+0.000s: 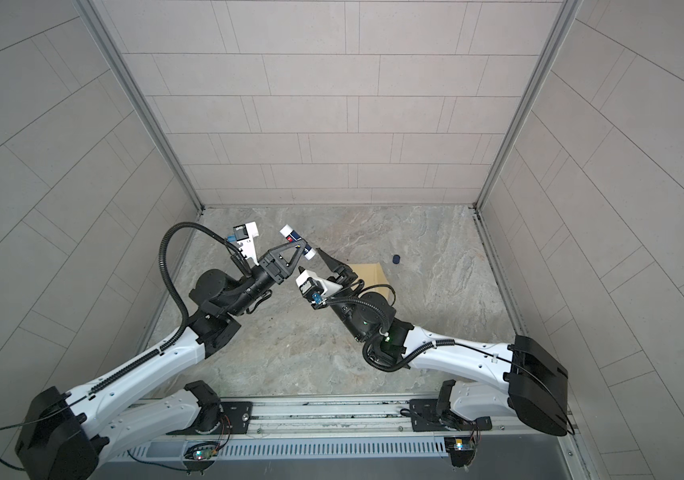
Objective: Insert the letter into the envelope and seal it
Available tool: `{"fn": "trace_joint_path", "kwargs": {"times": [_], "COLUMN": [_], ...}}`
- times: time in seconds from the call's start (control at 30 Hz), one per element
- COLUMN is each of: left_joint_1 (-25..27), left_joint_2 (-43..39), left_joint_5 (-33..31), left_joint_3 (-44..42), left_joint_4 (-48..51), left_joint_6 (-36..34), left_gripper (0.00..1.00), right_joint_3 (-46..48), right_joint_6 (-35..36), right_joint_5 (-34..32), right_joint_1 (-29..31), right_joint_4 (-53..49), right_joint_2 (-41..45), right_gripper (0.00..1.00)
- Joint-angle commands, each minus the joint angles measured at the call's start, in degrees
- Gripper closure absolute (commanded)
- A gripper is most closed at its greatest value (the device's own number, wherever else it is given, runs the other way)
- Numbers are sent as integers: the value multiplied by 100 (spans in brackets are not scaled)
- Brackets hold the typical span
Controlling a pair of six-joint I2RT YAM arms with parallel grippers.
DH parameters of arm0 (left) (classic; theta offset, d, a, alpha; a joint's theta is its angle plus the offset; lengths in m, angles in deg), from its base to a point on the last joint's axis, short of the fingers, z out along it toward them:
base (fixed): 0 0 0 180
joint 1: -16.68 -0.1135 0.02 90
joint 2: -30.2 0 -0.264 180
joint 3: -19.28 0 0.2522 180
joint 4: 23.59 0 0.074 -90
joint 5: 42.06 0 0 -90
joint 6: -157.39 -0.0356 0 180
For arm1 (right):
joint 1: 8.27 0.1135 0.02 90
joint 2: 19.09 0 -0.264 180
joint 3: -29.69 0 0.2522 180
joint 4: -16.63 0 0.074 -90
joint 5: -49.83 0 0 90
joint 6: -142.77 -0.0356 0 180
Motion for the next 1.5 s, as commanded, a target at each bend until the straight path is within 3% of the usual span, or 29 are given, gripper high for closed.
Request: {"fn": "trace_joint_path", "kwargs": {"times": [0.0, 0.27, 0.67, 1.47], "left_joint_1": [25, 26, 28, 23], "left_joint_2": [-49, -61, -108, -51], "left_joint_5": [4, 1, 22, 24], "left_joint_3": [163, 167, 155, 125], "left_joint_4": [-102, -103, -103, -112], "left_joint_6": [5, -5, 12, 57], "left_gripper": [100, 100, 100, 100], "right_joint_3": [1, -85, -198, -167], "right_joint_6": [125, -110, -367, -627], "right_joint_5": [-251, -228, -259, -304], "right_joint_1": [18, 12, 0, -70], "right_joint_4": [389, 221, 173, 429], "right_joint_2": [-1, -62, -204, -186], "right_gripper": [47, 65, 69, 67]}}
